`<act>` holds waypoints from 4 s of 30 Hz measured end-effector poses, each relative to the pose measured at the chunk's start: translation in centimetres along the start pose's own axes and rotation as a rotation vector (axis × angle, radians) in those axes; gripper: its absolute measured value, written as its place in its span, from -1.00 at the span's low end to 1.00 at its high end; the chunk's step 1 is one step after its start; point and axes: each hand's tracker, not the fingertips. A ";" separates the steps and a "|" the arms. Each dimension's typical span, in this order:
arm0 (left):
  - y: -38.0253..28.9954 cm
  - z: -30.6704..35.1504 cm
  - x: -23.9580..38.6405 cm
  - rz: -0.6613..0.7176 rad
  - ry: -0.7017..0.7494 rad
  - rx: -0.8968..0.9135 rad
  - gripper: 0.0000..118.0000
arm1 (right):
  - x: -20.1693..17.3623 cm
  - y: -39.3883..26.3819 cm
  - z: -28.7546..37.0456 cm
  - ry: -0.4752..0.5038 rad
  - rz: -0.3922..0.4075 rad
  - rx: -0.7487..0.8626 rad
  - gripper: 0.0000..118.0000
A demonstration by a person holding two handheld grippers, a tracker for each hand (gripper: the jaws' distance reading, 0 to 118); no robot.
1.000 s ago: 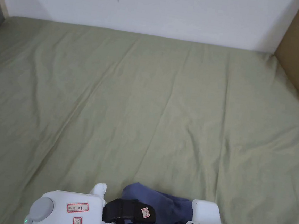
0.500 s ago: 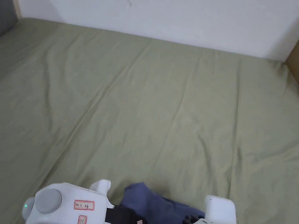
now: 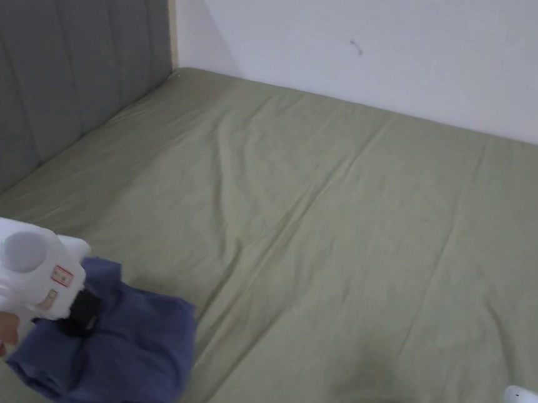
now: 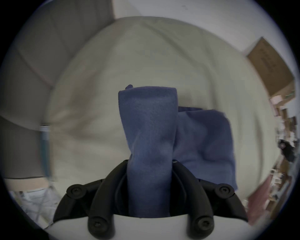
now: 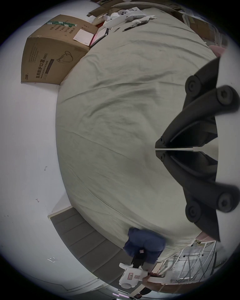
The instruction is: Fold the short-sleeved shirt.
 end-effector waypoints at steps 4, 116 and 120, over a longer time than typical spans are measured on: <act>0.0 -0.4 -3.3 -0.016 0.230 -0.021 -0.53 | -1.3 -0.1 0.0 -0.008 0.026 -0.020 -0.95; -12.9 24.8 34.5 -0.036 -0.144 1.134 1.00 | 5.6 3.4 16.1 -0.257 0.091 0.653 1.00; -13.0 24.7 34.5 -0.036 -0.128 1.160 1.00 | 5.5 3.4 16.1 -0.246 0.090 0.647 1.00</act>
